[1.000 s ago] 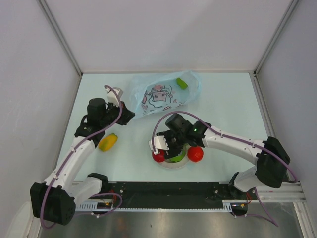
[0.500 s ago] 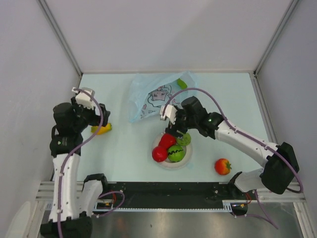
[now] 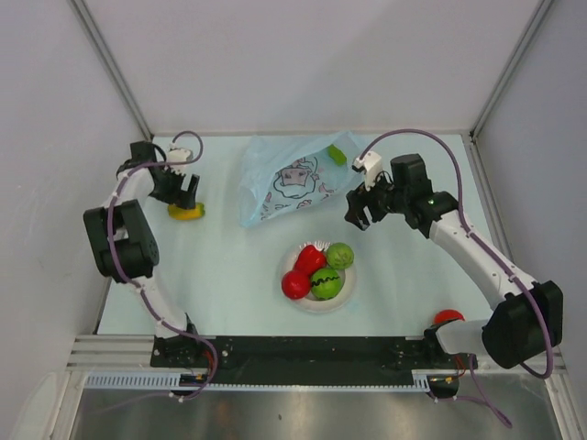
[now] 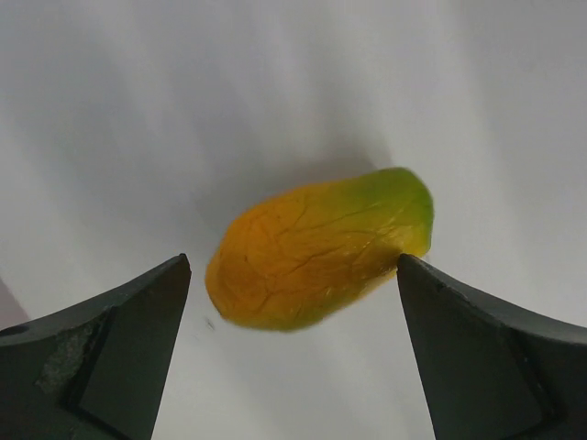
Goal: Take the fake fruits out of the plastic bag
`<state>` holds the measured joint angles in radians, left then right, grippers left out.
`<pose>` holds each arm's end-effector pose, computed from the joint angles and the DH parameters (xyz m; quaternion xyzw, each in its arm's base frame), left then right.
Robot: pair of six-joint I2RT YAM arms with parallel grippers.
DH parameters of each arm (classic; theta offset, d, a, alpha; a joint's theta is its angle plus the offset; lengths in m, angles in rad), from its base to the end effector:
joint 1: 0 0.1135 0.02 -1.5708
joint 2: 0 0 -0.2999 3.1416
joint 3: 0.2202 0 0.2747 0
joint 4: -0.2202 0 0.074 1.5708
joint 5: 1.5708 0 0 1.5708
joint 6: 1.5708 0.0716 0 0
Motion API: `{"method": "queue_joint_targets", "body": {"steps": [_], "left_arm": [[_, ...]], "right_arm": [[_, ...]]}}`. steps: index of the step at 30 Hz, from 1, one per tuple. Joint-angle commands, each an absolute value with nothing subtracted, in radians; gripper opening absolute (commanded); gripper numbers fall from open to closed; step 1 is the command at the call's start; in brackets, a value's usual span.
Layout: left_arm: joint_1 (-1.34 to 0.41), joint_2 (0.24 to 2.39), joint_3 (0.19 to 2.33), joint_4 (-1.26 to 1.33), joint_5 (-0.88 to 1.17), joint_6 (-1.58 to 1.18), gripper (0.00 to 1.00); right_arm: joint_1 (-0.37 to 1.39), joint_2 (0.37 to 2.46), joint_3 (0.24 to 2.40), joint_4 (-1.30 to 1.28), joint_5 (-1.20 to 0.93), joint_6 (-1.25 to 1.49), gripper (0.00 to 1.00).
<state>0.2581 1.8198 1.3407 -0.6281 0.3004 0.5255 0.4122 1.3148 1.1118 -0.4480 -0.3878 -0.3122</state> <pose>0.4145 0.0875 0.2065 0.1624 0.9491 -0.0479 0.2655 0.2918 0.1571 0.3233 -0.3915 0.7920 0.1942 0.4264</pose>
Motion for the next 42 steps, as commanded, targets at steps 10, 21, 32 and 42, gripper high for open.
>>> {"method": "queue_joint_targets", "body": {"steps": [10,21,32,42], "left_arm": [[0.135,1.987,1.470,-0.655,0.210,0.839,0.90],[0.144,1.870,1.346,-0.715,0.184,0.816,0.85],[0.147,1.683,1.249,-0.698,0.222,0.720,0.95],[0.146,1.746,1.175,-0.652,0.087,0.655,0.86]], "right_arm": [[0.336,1.203,1.074,-0.443,-0.486,-0.215,0.79],[0.301,1.207,1.063,-0.404,-0.495,-0.187,0.79],[0.290,1.204,1.026,-0.382,-0.508,-0.179,0.80],[0.279,1.195,1.020,-0.374,-0.508,-0.179,0.81]]}}
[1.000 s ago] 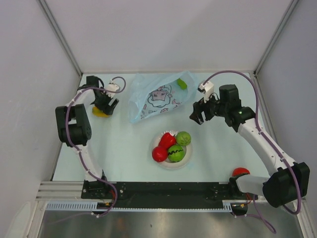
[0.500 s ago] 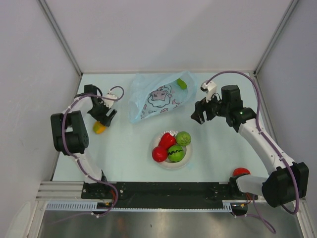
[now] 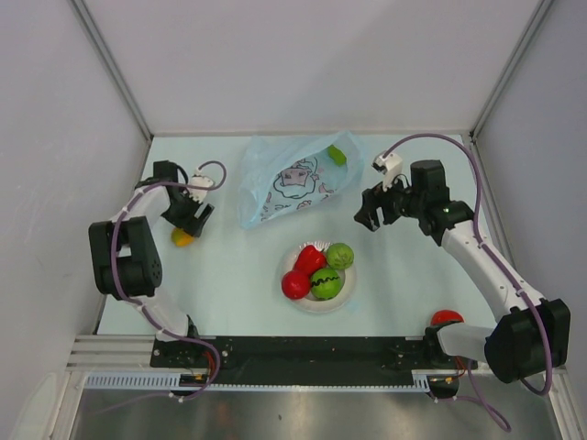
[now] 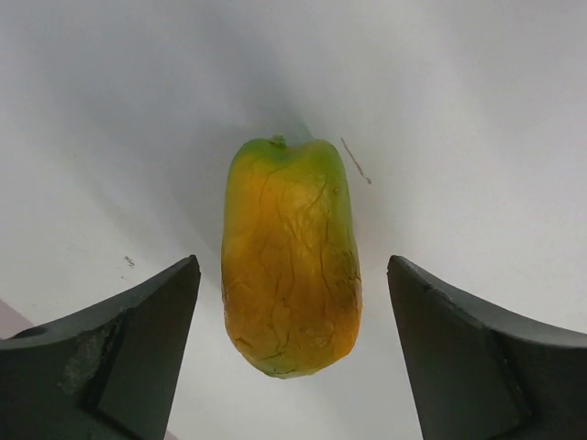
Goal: Take the fake fruits out of the plastic bag
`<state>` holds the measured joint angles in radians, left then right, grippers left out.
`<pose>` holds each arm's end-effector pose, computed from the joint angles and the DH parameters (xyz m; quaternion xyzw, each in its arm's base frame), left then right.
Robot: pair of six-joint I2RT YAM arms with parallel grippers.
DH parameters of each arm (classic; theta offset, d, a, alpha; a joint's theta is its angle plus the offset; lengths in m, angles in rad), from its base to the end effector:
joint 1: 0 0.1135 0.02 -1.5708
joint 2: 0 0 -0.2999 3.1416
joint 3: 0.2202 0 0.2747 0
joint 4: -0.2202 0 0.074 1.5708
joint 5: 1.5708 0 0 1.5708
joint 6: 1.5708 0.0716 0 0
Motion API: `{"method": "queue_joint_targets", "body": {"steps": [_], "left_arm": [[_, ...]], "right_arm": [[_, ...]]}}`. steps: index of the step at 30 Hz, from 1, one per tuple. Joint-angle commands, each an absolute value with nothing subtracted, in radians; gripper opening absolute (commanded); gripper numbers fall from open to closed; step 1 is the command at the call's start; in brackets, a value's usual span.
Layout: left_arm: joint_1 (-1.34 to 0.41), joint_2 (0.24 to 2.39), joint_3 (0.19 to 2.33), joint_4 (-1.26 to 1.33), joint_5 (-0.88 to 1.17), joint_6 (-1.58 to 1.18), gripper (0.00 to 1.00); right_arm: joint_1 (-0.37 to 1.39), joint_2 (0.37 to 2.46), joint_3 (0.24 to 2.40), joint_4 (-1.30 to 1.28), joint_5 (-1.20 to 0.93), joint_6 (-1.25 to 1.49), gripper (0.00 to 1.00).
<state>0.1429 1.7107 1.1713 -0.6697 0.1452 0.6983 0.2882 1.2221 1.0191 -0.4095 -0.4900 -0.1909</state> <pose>0.3716 0.0430 0.1888 0.2815 0.9399 0.0081 0.1929 0.2823 0.1188 0.3212 -0.3129 0.8098 0.2367 0.4363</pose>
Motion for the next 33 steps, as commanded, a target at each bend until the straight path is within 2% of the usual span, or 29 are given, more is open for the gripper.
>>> {"method": "queue_joint_targets", "body": {"steps": [1,3,4,6,7,10,13,17,23,28,33], "left_arm": [[0.147,1.752,1.180,-0.650,0.089,0.650,0.78],[0.143,1.750,1.190,-0.660,0.104,0.638,0.67],[0.141,1.747,1.192,-0.664,0.109,0.635,0.57],[0.132,1.738,1.184,-0.686,0.120,0.638,0.46],[0.124,1.735,1.181,-0.695,0.118,0.644,0.35],[0.097,1.706,1.169,-0.757,0.159,0.652,0.17],[0.089,1.616,1.183,-0.857,0.349,0.603,0.10],[0.084,1.527,1.193,-0.980,0.530,0.551,0.03],[0.016,1.502,1.200,-1.147,0.799,0.606,0.03],[-0.176,1.453,1.063,-0.976,0.808,0.436,0.04],[-0.253,1.447,1.048,-0.735,0.839,0.252,0.05]], "right_arm": [[0.279,1.192,1.020,-0.376,-0.506,-0.183,0.81],[0.275,1.183,1.020,-0.388,-0.497,-0.192,0.80],[0.270,1.169,1.020,-0.397,-0.492,-0.195,0.80],[0.250,1.155,1.020,-0.426,-0.471,-0.206,0.80],[0.241,1.146,1.020,-0.437,-0.465,-0.207,0.80],[0.194,1.144,1.020,-0.472,-0.451,-0.203,0.80],[0.163,1.141,1.020,-0.465,-0.454,-0.184,0.80],[0.155,1.143,1.020,-0.440,-0.454,-0.166,0.80],[0.153,1.166,1.020,-0.413,-0.454,-0.153,0.80],[0.155,1.183,1.026,-0.405,-0.442,-0.161,0.80],[0.152,1.183,1.029,-0.420,-0.428,-0.175,0.80]]}}
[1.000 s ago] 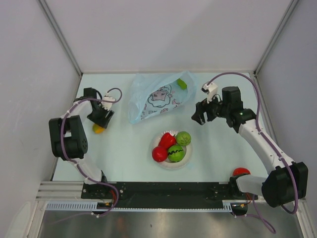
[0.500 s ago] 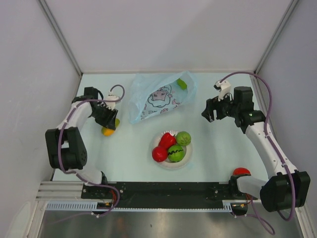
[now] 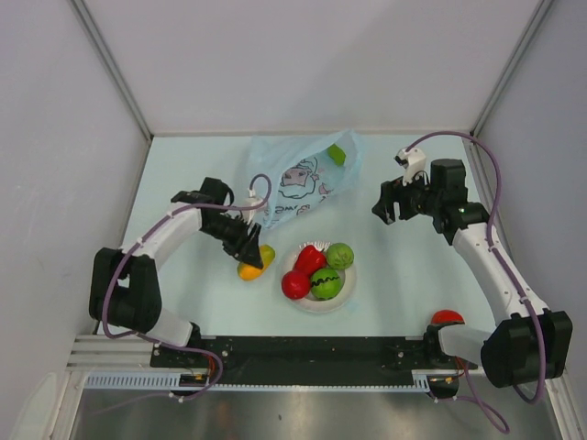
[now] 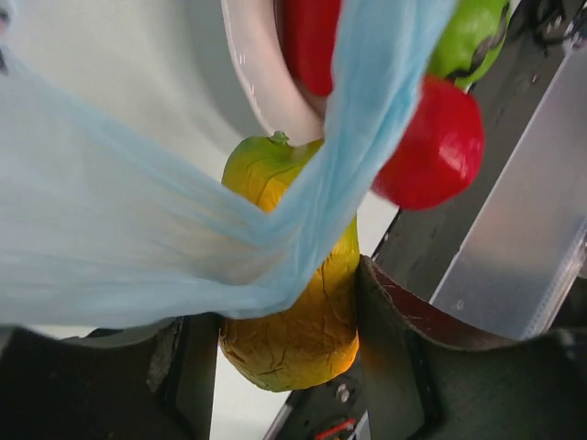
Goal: Take the fake fruits out of the plastic bag
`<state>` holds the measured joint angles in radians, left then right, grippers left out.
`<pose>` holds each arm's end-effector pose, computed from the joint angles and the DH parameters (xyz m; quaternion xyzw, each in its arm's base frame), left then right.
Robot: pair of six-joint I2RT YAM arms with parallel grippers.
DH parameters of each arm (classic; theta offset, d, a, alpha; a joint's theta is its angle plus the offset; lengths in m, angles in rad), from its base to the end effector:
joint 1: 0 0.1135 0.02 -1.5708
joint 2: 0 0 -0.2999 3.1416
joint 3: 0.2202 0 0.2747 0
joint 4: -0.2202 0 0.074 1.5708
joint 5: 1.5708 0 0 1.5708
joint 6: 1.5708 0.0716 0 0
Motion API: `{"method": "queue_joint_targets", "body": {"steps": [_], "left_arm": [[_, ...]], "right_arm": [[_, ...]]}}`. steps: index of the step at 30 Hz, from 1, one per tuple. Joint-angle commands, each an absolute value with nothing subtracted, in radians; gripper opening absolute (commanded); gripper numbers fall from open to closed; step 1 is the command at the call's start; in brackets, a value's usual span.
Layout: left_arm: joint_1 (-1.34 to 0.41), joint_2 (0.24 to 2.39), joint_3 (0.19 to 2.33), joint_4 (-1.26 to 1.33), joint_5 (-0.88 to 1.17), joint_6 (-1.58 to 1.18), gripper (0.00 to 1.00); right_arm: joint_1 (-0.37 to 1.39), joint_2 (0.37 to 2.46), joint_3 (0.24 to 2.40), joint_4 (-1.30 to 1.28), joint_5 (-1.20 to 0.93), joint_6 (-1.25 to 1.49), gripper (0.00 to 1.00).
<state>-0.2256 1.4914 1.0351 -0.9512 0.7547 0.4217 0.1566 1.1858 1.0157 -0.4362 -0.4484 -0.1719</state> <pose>0.2656 -0.1113 0.2237 0.3232 0.8689 -0.3580 0.1114 0.2871 0.0768 0.3263 -0.2430 0.8353 0.1935 0.4537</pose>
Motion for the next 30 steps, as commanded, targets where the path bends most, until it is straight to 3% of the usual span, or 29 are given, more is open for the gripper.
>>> {"method": "queue_joint_targets", "body": {"steps": [1,22,25,30], "left_arm": [[-0.265,1.451,1.054,-0.707,0.839,0.201,0.05],[-0.385,1.649,1.089,-0.495,0.842,-0.080,0.15],[-0.385,1.648,1.071,-0.479,0.831,-0.118,0.20],[-0.387,1.631,1.029,-0.466,0.804,-0.132,0.39]], "right_arm": [[0.152,1.180,1.028,-0.428,-0.423,-0.176,0.80],[0.092,1.189,1.023,-0.434,-0.431,-0.175,0.80],[0.091,1.195,1.020,-0.431,-0.433,-0.173,0.80],[0.087,1.207,1.020,-0.419,-0.434,-0.170,0.80]]}}
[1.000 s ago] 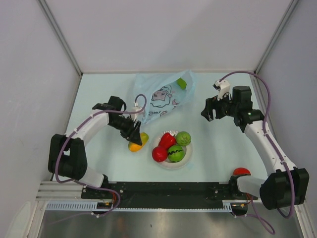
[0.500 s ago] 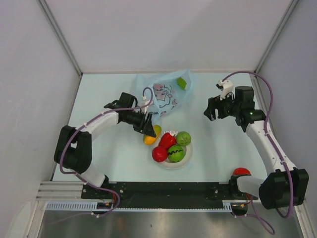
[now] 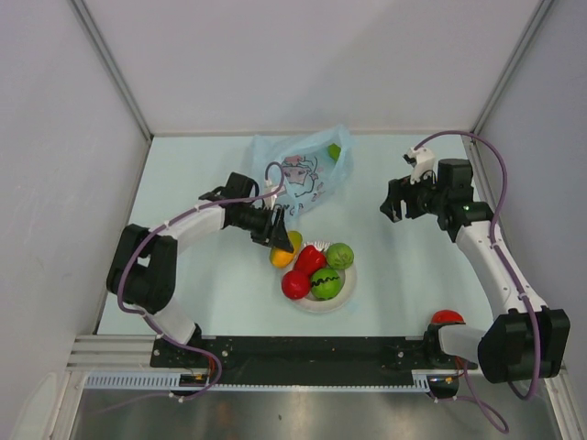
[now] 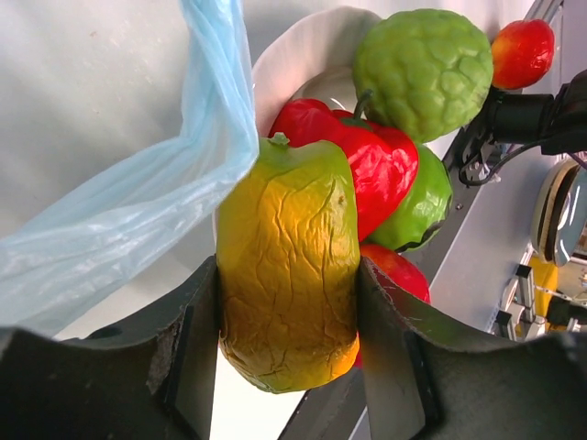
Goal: Take the fake fruits out of the plastic bag
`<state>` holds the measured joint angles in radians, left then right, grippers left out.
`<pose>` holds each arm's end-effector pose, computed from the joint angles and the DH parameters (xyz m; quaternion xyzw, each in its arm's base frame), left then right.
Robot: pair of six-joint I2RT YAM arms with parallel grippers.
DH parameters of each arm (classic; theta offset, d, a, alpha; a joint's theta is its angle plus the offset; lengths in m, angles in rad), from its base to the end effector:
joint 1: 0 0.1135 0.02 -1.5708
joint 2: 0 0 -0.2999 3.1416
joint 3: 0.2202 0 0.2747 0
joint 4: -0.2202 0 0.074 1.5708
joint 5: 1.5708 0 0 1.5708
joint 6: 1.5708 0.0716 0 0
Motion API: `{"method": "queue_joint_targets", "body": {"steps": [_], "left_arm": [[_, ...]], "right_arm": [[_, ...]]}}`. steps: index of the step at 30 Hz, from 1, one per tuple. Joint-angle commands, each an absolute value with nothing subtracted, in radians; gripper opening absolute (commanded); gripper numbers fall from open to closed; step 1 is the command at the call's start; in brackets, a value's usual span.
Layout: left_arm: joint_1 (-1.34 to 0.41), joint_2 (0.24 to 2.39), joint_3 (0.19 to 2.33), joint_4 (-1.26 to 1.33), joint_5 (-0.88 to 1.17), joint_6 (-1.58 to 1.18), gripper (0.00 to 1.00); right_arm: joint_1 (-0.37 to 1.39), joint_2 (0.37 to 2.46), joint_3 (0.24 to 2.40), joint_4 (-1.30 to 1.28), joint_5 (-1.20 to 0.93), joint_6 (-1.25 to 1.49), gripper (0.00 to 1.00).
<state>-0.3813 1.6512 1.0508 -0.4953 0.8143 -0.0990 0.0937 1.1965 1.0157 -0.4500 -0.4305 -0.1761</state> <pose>0.3106 -0.1806 0.2010 0.2178 0.8705 -0.4252 0.1183 0.2930 0.0575 0.3214 -0.2130 0.8501 0.1720 0.4499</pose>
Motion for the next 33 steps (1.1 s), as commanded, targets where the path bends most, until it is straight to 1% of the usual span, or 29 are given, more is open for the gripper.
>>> {"method": "queue_joint_targets", "body": {"steps": [1,5,10,11,13,15,18,19,21,24,28,30,33], "left_arm": [[-0.387,1.631,1.025,-0.466,0.802,-0.132,0.42],[-0.393,1.620,0.988,-0.449,0.818,-0.140,0.54],[-0.400,1.626,0.979,-0.425,0.862,-0.178,0.63],[-0.402,1.632,0.982,-0.422,0.864,-0.184,0.67],[-0.405,1.637,0.989,-0.423,0.862,-0.187,0.70],[-0.405,1.640,0.997,-0.431,0.862,-0.187,0.77],[-0.405,1.635,0.996,-0.431,0.857,-0.187,0.80],[-0.403,1.632,0.994,-0.431,0.856,-0.187,0.84],[-0.405,1.628,0.994,-0.433,0.850,-0.186,0.85],[-0.405,1.623,0.994,-0.434,0.847,-0.180,0.93],[-0.405,1.618,0.999,-0.436,0.825,-0.161,0.94],[-0.403,1.617,1.003,-0.442,0.807,-0.143,0.94],[-0.402,1.617,1.023,-0.459,0.781,-0.118,0.95]], "right_arm": [[0.087,1.212,1.020,-0.414,-0.436,-0.170,0.81],[0.087,1.224,1.020,-0.403,-0.439,-0.169,0.81],[0.086,1.229,1.020,-0.406,-0.453,-0.182,0.82],[0.087,1.229,1.020,-0.411,-0.457,-0.184,0.82],[0.087,1.230,1.020,-0.422,-0.459,-0.190,0.82],[0.089,1.230,1.020,-0.423,-0.460,-0.192,0.82],[0.089,1.230,1.020,-0.419,-0.459,-0.190,0.82],[0.089,1.230,1.020,-0.416,-0.459,-0.189,0.83],[0.089,1.229,1.020,-0.414,-0.457,-0.183,0.83],[0.089,1.227,1.020,-0.419,-0.456,-0.189,0.83],[0.090,1.224,1.041,-0.481,-0.468,-0.239,0.84],[0.089,1.226,1.063,-0.563,-0.488,-0.296,0.84],[0.089,1.247,1.132,-0.750,-0.512,-0.493,0.85]]}}
